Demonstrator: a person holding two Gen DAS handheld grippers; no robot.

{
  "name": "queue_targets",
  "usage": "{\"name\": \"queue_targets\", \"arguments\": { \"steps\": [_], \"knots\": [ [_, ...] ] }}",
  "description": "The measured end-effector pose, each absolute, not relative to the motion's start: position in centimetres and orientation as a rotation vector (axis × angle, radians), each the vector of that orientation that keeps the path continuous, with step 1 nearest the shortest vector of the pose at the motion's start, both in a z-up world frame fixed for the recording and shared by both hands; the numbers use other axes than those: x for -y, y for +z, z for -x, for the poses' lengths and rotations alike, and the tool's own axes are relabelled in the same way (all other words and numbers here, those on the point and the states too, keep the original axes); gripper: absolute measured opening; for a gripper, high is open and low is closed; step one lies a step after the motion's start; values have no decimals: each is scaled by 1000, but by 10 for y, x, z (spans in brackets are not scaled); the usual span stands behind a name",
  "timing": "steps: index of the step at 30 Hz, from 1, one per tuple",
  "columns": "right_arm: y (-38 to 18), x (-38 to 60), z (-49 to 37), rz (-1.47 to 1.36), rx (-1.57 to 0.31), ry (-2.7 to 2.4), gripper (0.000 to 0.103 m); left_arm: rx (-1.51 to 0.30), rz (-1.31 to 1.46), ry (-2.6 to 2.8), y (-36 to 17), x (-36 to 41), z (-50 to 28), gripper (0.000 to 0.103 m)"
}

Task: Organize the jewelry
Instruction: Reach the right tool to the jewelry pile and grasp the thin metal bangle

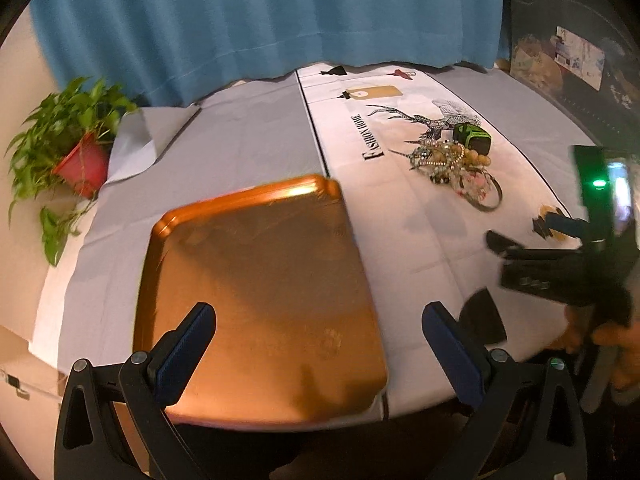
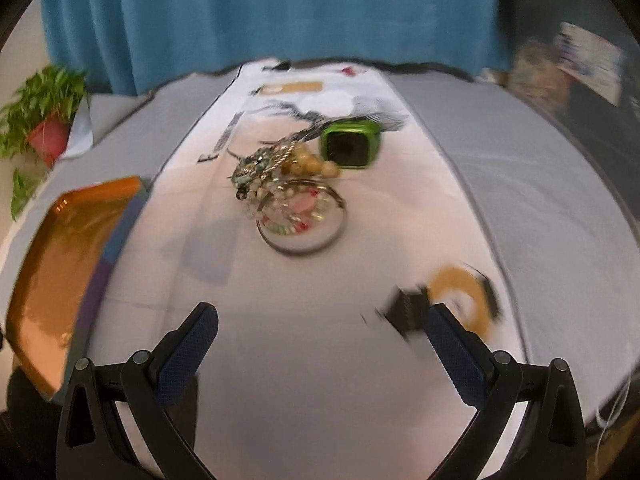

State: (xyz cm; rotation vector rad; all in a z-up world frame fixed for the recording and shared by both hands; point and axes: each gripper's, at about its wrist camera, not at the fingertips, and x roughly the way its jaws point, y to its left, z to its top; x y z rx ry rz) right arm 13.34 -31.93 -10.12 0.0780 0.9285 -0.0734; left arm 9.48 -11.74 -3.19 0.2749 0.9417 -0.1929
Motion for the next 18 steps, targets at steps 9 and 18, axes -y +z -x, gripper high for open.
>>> {"name": "queue_targets", "arguments": {
  "steps": [9, 18],
  "knots": [
    [-102, 332, -171, -35, -869, -18, 63, -949, -321, -203, -43, 153, -135, 103],
    [-106, 391, -92, -83, -879, -164, 63, -1038, -284, -333, -65, 197, -161, 103]
  ]
}}
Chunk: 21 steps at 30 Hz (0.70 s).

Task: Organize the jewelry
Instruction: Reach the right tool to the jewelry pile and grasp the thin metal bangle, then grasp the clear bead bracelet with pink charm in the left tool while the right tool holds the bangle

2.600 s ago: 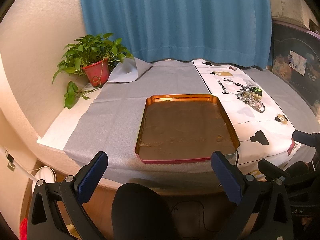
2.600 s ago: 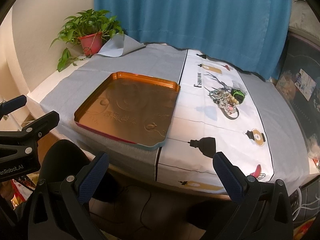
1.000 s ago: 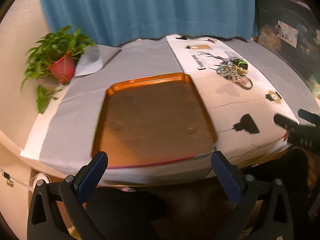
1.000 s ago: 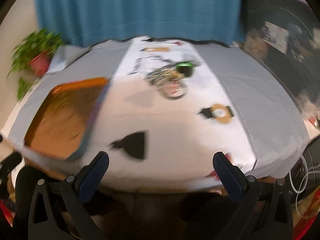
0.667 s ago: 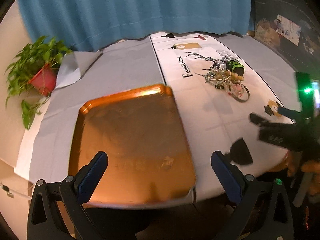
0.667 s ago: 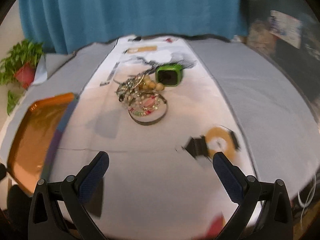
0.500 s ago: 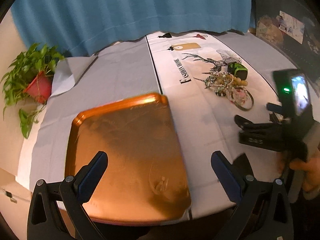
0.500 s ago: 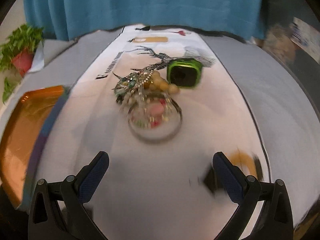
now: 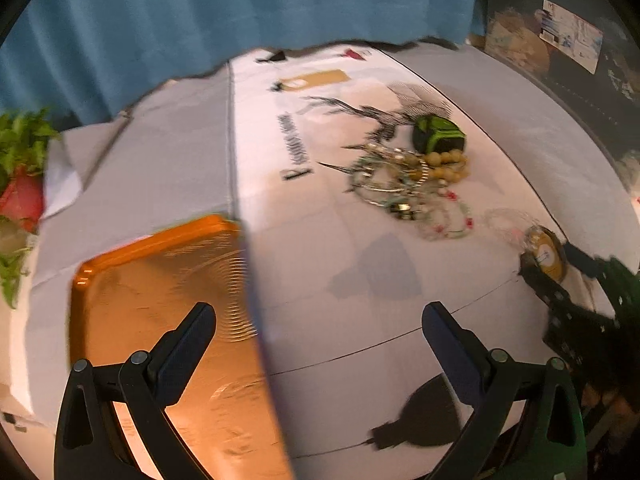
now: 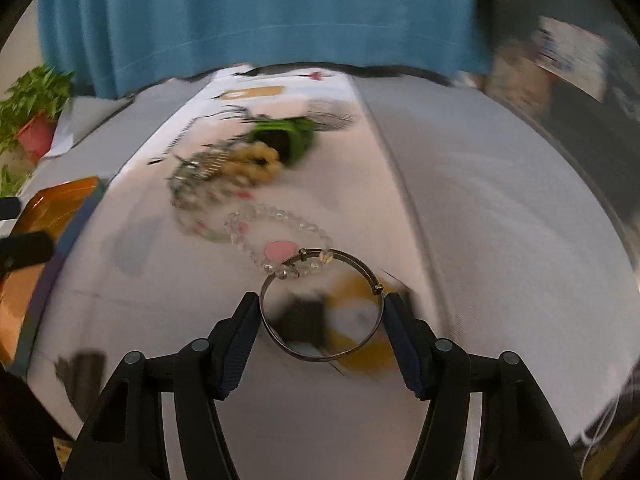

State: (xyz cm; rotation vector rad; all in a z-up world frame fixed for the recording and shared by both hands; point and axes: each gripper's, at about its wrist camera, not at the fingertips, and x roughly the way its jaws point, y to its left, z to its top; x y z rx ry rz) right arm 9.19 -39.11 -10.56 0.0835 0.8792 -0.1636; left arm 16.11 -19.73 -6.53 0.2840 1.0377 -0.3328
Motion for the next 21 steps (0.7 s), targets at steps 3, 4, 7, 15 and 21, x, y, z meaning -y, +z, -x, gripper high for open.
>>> {"name": "queue_targets", "arguments": {
  "steps": [3, 4, 7, 15, 21],
  "knots": [
    [-103, 416, -83, -182, -869, -181, 63, -1061, -277, -359, -72, 211, -170, 103],
    [-104, 420, -82, -190, -866, -190, 63, -1064, -279, -360, -74, 214, -172, 103],
    [-104, 424, -82, -191, -862, -193, 63, -1076, -277, -364, -76, 223, -183, 103],
    [-100, 417, -72, -84, -950, -7, 63, -1114, -292, -411, -88, 240, -183, 103],
    [-101, 426, -63, -36, -961, -48, 63, -1125, -253, -483, -83, 264, -177, 102]
  ]
}}
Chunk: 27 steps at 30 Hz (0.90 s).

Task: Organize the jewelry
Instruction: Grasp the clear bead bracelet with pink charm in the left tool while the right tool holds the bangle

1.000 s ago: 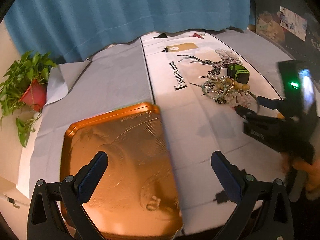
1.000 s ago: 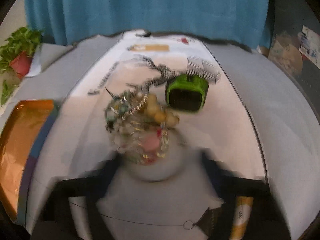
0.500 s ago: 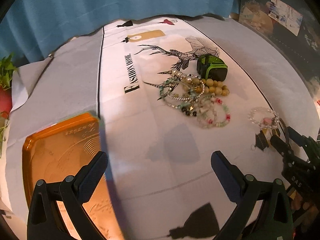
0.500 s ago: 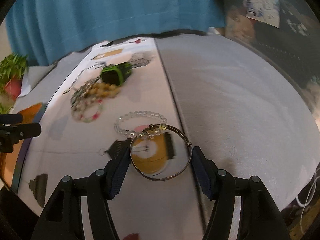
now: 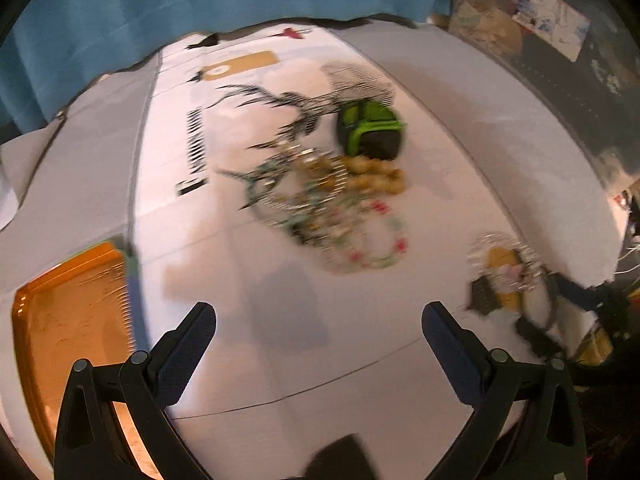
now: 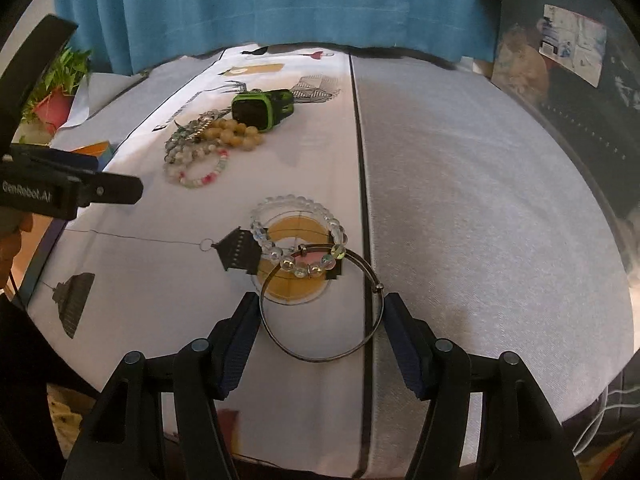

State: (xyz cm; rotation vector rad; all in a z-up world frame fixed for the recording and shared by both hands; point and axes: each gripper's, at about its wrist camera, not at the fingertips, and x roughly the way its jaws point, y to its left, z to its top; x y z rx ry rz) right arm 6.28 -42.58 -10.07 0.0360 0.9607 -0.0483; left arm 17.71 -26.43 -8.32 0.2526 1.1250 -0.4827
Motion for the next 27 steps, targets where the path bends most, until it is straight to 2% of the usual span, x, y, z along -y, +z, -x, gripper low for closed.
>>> {"name": "queue_targets", "arguments": {
  "steps": [11, 12, 14, 15, 17, 18, 19, 24, 27],
  "knots": [
    [-101, 427, -61, -31, -931, -27, 64, -1153, -368, -616, -89, 357, -174, 101],
    [-100, 428, -61, -35, -929, -24, 64, -1156, -386, -621, -92, 362, -173, 98],
    [-100, 429, -61, -42, -927, -19, 64, -1180, -421, -621, -100, 370, -173, 82],
    [-100, 429, -61, -45, -925, -17, 64, -1202, -427, -627, -105, 372, -174, 59],
    [-101, 429, -60, -47, -921, -12, 64, -1187, -437, -642, -106, 375, -169, 41],
    [-100, 429, -60, -48, -919, -10, 64, -1173, -453, -667, -106, 378, -164, 26],
    [-101, 429, -60, -47, -917, -9, 64, -1169, -477, -699, -106, 384, -160, 6],
    [-101, 430, -60, -59, -913, -22, 64, -1156, -494, -745, -99, 388, -153, 5],
    [-99, 436, -59, -99, -919, -49, 63, -1132, -404, -749, -73, 370, -157, 5]
  ]
}}
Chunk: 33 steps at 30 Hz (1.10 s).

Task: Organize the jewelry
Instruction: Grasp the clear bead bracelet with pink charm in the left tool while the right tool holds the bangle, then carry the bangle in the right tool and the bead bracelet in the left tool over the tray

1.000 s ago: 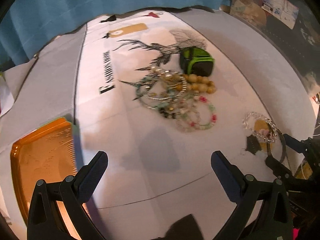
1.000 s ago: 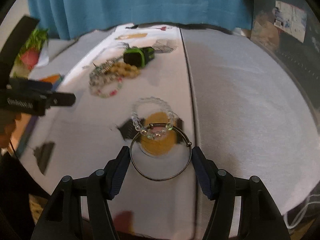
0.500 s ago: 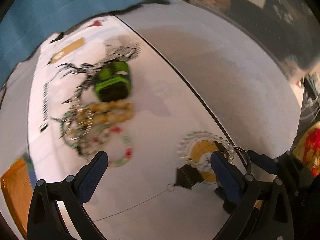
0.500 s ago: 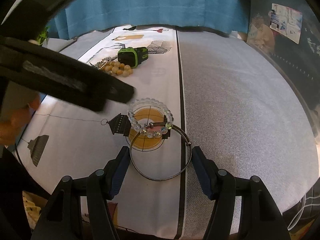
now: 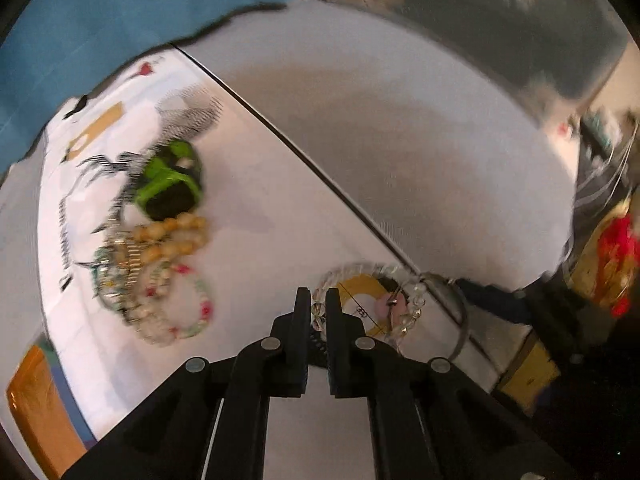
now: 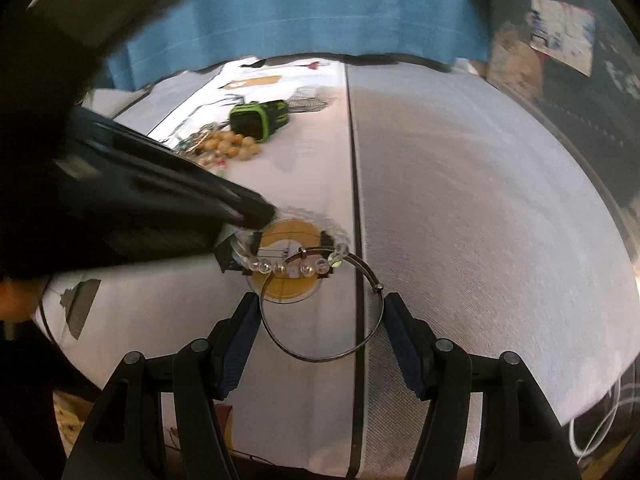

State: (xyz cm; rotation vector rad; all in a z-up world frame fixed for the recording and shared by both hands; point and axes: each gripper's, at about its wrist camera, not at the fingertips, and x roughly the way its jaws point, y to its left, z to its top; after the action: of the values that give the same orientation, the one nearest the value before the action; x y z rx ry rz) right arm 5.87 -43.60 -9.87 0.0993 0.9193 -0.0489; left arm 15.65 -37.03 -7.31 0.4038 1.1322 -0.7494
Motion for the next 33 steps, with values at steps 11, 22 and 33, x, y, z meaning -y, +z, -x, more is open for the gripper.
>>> {"name": "queue_targets", "arguments": {
  "steps": [11, 22, 33],
  "knots": [
    [-76, 430, -45, -138, -914, -107, 63, -966, -294, -707, 14, 297, -137, 5],
    [-21, 364, 13, -88, -852, -59, 63, -954, -232, -634, 35, 192, -69, 5],
    [0, 260, 79, -26, -847, 108, 63, -925, -149, -523, 46, 76, 20, 5]
  ]
}}
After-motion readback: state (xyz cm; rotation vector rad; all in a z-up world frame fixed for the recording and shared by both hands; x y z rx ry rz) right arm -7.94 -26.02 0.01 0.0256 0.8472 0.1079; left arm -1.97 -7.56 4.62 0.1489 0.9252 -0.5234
